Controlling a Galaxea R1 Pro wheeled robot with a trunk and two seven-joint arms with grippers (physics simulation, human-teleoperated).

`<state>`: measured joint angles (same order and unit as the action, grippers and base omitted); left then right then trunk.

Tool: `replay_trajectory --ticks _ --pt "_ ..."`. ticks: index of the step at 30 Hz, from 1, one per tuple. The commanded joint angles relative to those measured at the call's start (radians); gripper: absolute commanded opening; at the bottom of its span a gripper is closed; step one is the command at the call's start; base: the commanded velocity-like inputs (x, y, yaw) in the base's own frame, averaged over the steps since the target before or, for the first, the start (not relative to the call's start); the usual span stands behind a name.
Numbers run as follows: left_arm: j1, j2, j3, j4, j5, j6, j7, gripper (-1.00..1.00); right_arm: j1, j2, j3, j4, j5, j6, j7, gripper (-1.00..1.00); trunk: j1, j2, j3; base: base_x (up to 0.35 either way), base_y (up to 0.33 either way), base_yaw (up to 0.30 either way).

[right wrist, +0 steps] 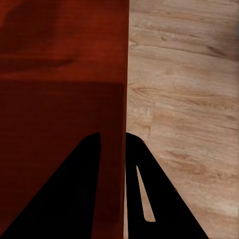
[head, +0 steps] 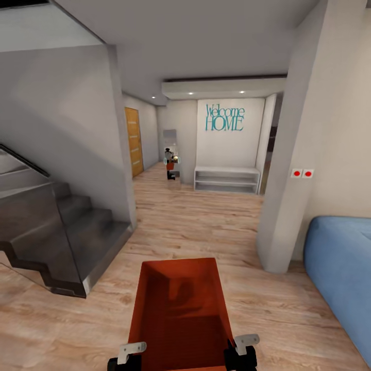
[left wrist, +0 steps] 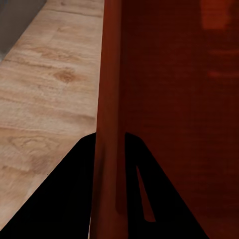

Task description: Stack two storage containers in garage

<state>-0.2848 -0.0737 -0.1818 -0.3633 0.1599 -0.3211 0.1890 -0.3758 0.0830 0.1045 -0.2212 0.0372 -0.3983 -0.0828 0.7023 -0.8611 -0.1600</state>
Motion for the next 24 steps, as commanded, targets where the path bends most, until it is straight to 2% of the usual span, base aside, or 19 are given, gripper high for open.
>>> replay_trajectory --ticks 1,24 --pt "-0.001 0.002 -0.015 0.001 0.015 -0.006 0.013 -1.00 -0.002 0.000 0.004 0.000 0.010 -0.001 -0.011 -1.00 0.001 -0.001 -0.001 0.336 0.000 0.000" --pt "-0.001 0.002 -0.015 0.002 0.014 -0.006 0.013 -1.00 -0.002 0.000 0.004 0.000 0.010 -0.001 -0.011 -1.00 0.001 -0.001 -0.001 0.336 0.000 0.000"
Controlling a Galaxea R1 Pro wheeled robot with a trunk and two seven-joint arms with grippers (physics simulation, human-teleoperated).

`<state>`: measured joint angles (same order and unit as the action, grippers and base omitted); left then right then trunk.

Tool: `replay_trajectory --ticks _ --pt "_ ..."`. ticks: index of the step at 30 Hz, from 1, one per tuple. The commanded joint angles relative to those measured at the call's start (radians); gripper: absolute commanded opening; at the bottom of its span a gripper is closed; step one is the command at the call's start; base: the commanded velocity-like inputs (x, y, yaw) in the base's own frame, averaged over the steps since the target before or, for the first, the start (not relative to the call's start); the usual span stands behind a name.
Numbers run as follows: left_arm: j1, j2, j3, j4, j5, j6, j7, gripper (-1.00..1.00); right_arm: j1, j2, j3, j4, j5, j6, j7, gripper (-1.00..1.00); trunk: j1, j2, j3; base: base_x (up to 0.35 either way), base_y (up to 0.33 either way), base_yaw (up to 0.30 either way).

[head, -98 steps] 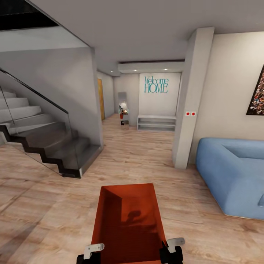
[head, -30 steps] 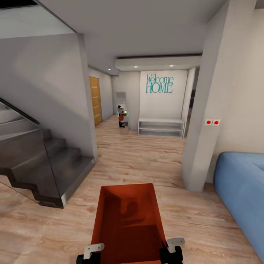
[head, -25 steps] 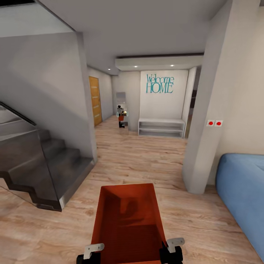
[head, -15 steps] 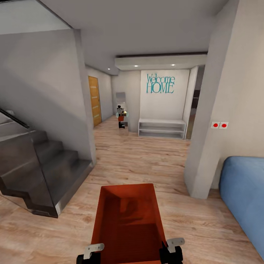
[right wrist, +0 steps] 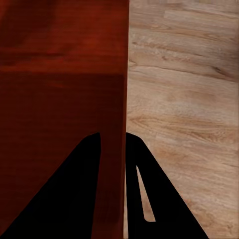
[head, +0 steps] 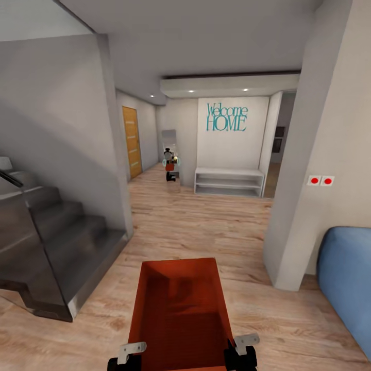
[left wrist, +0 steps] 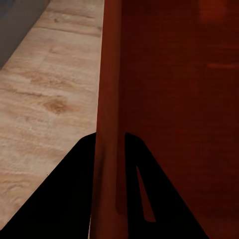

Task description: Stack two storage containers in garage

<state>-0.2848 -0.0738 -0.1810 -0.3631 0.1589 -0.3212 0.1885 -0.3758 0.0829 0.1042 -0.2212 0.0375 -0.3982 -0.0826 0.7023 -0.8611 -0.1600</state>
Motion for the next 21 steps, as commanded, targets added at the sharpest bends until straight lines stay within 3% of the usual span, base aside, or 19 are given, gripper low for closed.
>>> replay_trajectory --ticks 1,21 --pt "-0.001 0.002 -0.016 0.001 0.015 -0.006 0.014 -1.00 -0.002 0.000 0.005 0.000 0.010 -0.001 -0.011 -1.00 0.001 -0.001 -0.001 0.336 0.000 0.000" --pt "-0.001 0.002 -0.017 0.001 0.014 -0.006 0.013 -1.00 -0.002 -0.001 0.005 0.000 0.010 -0.001 -0.011 -1.00 0.001 -0.001 -0.001 0.336 0.000 0.000"
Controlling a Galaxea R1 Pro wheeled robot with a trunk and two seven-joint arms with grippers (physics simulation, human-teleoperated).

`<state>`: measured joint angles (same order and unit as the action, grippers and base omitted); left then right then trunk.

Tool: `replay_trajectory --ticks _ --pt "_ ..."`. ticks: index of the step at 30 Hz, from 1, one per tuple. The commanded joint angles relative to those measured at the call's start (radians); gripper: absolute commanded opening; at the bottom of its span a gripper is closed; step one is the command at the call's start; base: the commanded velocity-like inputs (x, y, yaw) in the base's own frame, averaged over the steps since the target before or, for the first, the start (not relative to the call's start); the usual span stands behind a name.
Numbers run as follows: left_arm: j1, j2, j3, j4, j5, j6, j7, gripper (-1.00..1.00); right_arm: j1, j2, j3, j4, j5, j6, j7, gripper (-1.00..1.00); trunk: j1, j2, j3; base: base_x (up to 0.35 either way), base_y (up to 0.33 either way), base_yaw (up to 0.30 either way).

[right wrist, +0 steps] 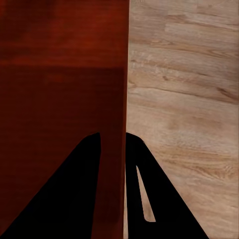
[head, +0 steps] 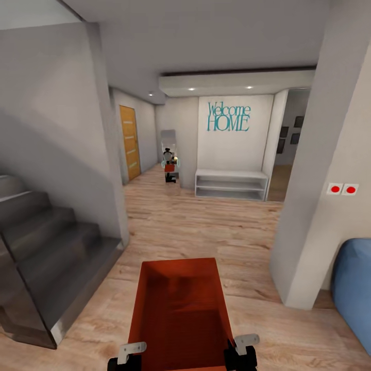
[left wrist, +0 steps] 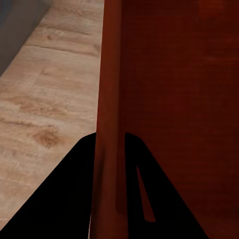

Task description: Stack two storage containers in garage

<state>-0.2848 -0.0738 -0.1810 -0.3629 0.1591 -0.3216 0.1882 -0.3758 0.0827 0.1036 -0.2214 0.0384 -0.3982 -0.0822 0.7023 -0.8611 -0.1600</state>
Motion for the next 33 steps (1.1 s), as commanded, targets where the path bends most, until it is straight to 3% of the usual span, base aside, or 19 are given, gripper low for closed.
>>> replay_trajectory --ticks 1,33 --pt "-0.001 0.002 -0.017 0.001 0.014 -0.006 0.013 -1.00 -0.002 0.000 0.005 0.001 0.009 -0.001 -0.011 -1.00 0.001 -0.001 -0.001 0.336 0.000 0.000" --pt "-0.001 0.002 -0.018 0.001 0.013 -0.006 0.012 -1.00 -0.002 0.000 0.005 0.001 0.009 -0.001 -0.011 -1.00 0.001 -0.001 -0.001 0.336 0.000 0.000"
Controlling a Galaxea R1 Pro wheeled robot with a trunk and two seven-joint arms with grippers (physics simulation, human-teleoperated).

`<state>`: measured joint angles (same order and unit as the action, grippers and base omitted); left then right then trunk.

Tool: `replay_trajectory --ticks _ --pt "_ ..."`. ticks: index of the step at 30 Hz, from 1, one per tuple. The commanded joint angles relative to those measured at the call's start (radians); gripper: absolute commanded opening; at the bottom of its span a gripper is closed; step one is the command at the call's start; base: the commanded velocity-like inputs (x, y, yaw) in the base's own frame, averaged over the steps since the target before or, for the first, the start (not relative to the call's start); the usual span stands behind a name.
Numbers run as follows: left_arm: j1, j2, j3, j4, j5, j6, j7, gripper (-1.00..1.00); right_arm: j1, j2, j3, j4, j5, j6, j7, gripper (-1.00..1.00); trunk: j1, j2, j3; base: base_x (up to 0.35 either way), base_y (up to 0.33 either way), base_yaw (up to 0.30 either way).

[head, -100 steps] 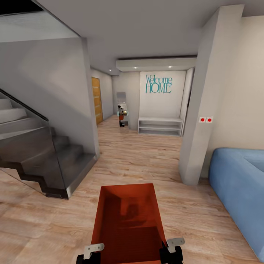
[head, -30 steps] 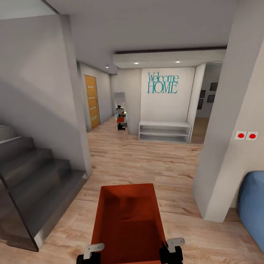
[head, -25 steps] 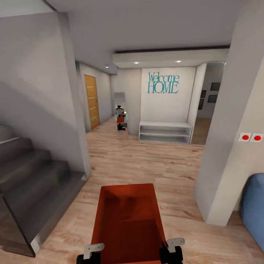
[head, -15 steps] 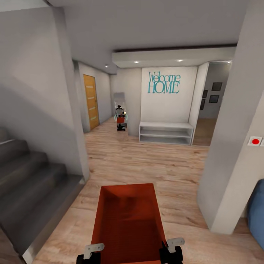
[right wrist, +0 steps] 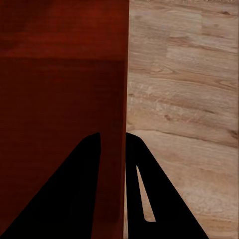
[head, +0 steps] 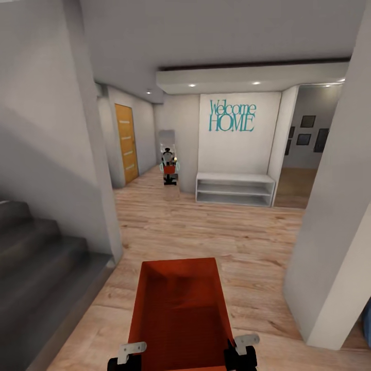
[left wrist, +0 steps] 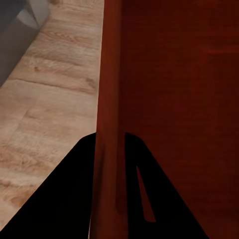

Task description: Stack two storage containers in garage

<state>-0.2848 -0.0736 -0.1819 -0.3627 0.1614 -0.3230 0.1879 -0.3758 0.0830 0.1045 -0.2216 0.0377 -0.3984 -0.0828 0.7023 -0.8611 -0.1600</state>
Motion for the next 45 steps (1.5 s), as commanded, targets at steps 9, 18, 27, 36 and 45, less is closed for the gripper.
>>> replay_trajectory --ticks 9,18,27,36,45 --pt "-0.001 0.002 -0.016 0.001 0.010 -0.005 0.013 -1.00 -0.002 0.000 0.004 0.001 0.010 0.000 -0.011 -1.00 0.001 -0.001 -0.001 0.336 0.000 0.000" --pt "-0.001 0.002 -0.017 0.001 0.010 -0.005 0.013 -1.00 -0.002 0.000 0.004 0.001 0.010 0.000 -0.011 -1.00 0.001 -0.001 -0.001 0.336 0.000 0.000" --pt "-0.001 0.002 -0.018 0.001 0.009 -0.005 0.013 -1.00 -0.002 -0.001 0.004 0.001 0.010 0.000 -0.011 -1.00 0.001 -0.001 -0.001 0.336 0.000 0.000" --pt "-0.001 0.002 -0.018 0.001 0.009 -0.005 0.014 -1.00 -0.002 0.000 0.004 0.001 0.010 0.000 -0.011 -1.00 0.001 -0.001 -0.001 0.336 0.000 0.000" --pt "-0.001 0.002 -0.017 0.001 0.010 -0.004 0.014 -1.00 -0.002 0.000 0.004 0.001 0.010 0.000 -0.011 -1.00 0.001 -0.001 -0.001 0.336 0.000 0.000"
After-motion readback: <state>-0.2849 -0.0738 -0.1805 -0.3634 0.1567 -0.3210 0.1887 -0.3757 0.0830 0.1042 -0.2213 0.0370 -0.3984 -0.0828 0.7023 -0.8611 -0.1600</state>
